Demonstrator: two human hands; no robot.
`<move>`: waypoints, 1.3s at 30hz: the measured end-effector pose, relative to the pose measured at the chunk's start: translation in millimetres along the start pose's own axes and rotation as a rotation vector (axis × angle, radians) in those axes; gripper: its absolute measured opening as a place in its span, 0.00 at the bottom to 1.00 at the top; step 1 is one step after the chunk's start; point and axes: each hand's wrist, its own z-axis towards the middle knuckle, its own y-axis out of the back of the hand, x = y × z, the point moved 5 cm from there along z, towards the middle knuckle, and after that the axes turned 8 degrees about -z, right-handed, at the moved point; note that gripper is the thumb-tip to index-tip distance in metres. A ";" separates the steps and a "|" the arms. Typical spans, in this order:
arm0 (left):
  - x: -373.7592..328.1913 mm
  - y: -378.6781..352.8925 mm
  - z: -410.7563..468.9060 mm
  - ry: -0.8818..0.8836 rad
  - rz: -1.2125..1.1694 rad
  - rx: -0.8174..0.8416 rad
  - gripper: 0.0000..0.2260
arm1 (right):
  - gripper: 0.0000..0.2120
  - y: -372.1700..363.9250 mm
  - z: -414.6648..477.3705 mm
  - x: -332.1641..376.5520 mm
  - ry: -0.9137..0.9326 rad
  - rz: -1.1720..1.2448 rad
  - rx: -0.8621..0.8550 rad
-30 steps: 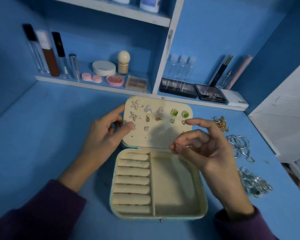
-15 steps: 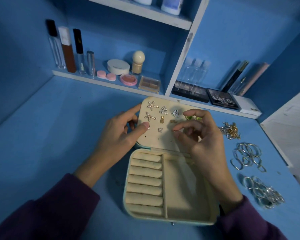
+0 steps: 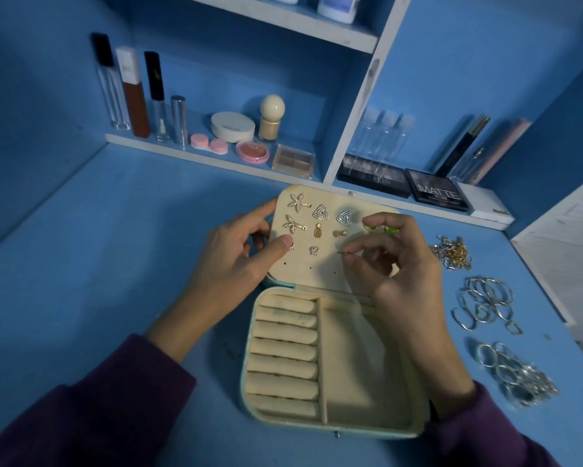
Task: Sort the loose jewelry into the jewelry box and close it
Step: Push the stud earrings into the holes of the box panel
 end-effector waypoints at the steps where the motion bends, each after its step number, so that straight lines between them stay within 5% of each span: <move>1: 0.3 0.1 -0.1 0.001 -0.004 0.000 0.20 | 0.20 -0.3 -0.2 0.1 0.007 -0.019 0.005; 19: 1.8 -0.7 -0.5 0.022 -0.009 0.010 0.21 | 0.26 -4.2 -0.4 3.6 0.155 -0.272 -0.005; 28: 1.3 -0.2 0.0 0.068 0.013 0.010 0.20 | 0.17 28.7 7.5 3.4 0.023 -0.115 -0.053; 39: 2.9 0.8 -0.7 0.069 0.020 -0.007 0.20 | 0.08 81.6 42.5 -46.8 -0.164 -0.448 0.253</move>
